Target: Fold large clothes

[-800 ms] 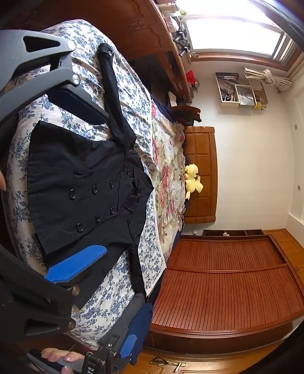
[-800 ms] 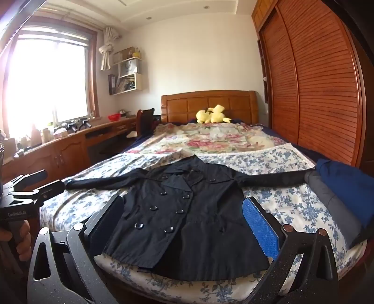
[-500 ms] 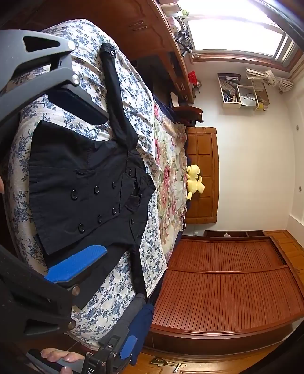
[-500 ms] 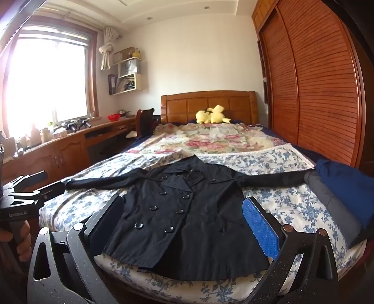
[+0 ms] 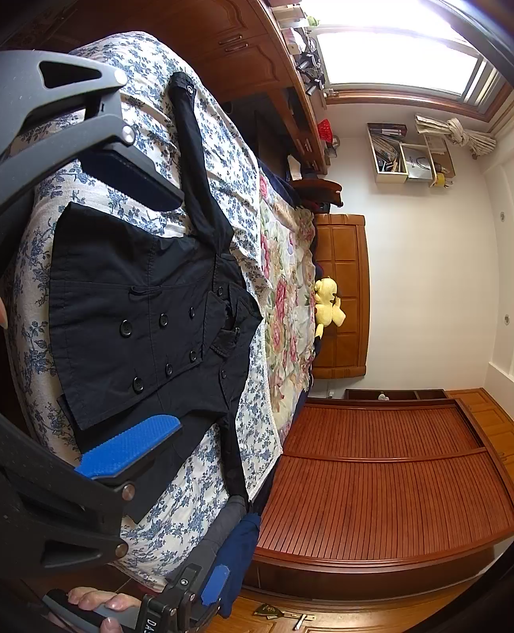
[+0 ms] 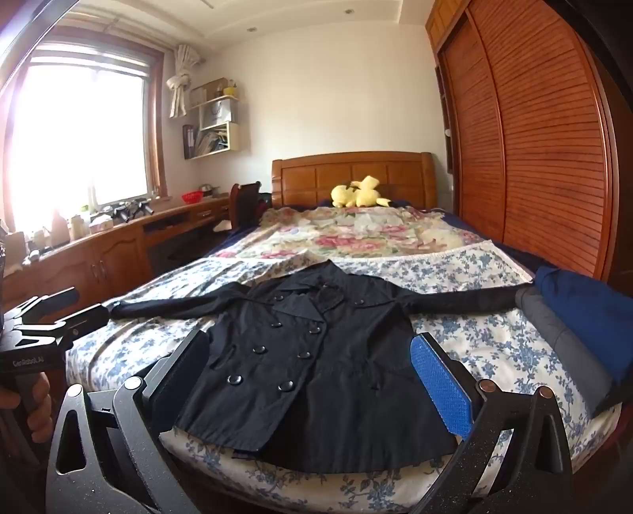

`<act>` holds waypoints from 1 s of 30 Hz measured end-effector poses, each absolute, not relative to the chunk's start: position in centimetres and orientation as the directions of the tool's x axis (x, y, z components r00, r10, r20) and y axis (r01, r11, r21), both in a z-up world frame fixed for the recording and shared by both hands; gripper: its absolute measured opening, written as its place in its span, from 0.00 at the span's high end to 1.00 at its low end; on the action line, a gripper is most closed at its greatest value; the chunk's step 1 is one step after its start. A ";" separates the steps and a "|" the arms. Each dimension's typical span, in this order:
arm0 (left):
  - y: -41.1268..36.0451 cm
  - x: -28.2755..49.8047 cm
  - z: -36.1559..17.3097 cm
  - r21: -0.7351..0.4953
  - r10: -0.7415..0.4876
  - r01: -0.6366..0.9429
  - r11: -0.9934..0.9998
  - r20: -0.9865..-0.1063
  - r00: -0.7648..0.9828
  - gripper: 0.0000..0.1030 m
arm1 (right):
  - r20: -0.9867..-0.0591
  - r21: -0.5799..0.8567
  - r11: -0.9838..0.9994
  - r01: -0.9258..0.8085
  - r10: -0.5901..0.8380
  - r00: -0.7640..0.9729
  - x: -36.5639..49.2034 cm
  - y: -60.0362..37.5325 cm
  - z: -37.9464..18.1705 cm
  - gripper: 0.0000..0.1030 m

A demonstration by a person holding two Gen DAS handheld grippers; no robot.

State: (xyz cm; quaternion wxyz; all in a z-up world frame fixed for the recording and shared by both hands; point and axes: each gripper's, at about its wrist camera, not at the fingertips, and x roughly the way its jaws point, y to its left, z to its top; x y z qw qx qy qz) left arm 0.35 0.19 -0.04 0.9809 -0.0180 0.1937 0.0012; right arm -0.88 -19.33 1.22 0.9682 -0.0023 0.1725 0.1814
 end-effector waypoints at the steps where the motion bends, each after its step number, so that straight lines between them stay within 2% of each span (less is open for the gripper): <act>1: 0.2 0.4 0.0 -0.035 -0.005 -0.009 0.999 -0.380 0.925 0.00 | -0.334 0.059 0.934 -0.352 0.351 0.875 -0.9 -19.3 1.3 0.00; 30: -0.4 -0.6 0.6 -0.034 -0.009 -0.004 0.999 -0.357 0.934 0.00 | -0.336 0.060 0.933 -0.354 0.353 0.873 -0.9 -19.4 1.1 0.00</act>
